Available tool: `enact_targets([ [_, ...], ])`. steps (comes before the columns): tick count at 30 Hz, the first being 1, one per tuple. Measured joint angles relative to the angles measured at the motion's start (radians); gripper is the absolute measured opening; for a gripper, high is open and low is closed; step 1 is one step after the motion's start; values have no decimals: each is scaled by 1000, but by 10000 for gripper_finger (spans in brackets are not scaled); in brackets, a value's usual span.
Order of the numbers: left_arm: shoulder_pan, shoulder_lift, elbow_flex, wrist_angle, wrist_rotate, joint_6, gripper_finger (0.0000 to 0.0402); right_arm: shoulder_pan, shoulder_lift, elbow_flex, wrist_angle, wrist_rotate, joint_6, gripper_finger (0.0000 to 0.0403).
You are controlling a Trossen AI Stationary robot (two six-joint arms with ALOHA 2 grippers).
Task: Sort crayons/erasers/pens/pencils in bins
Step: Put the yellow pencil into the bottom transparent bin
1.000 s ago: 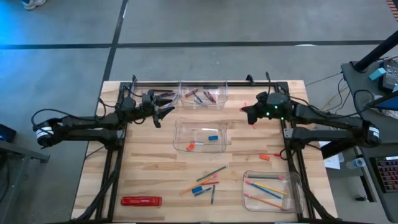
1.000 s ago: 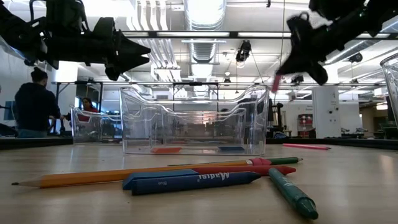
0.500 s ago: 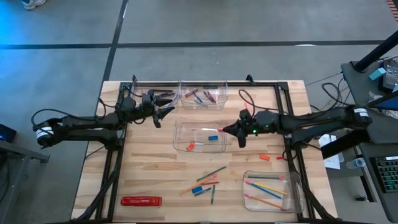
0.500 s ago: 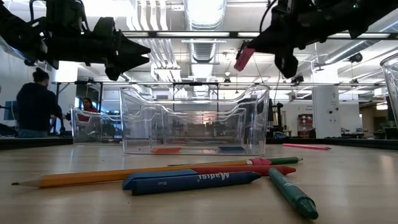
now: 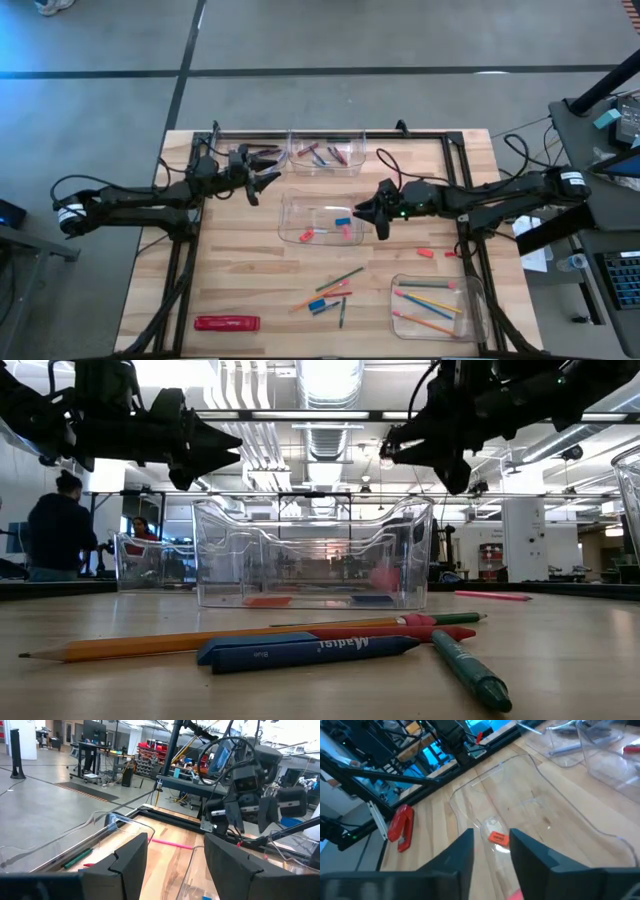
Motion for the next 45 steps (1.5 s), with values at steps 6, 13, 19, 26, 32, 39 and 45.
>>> enact_targets([
  [6,0,0,0,0,0,0,180,0,-113,1,-104,28,-86,159],
  [13,0,0,0,0,1,-1,180,0,-256,2,-521,313,-21,164],
  [19,0,0,0,0,1,-2,180,0,-300,2,-906,414,205,164],
  [26,-4,0,0,-14,1,-4,180,1,-281,20,-934,176,283,164],
  [32,-59,0,-1,-62,19,-17,180,0,-216,97,-1006,150,271,156],
  [39,-233,-7,-1,5,47,8,180,1,-114,158,-1063,160,271,140],
  [45,-526,-9,23,-31,-170,102,180,6,-55,179,-1069,71,258,135],
])
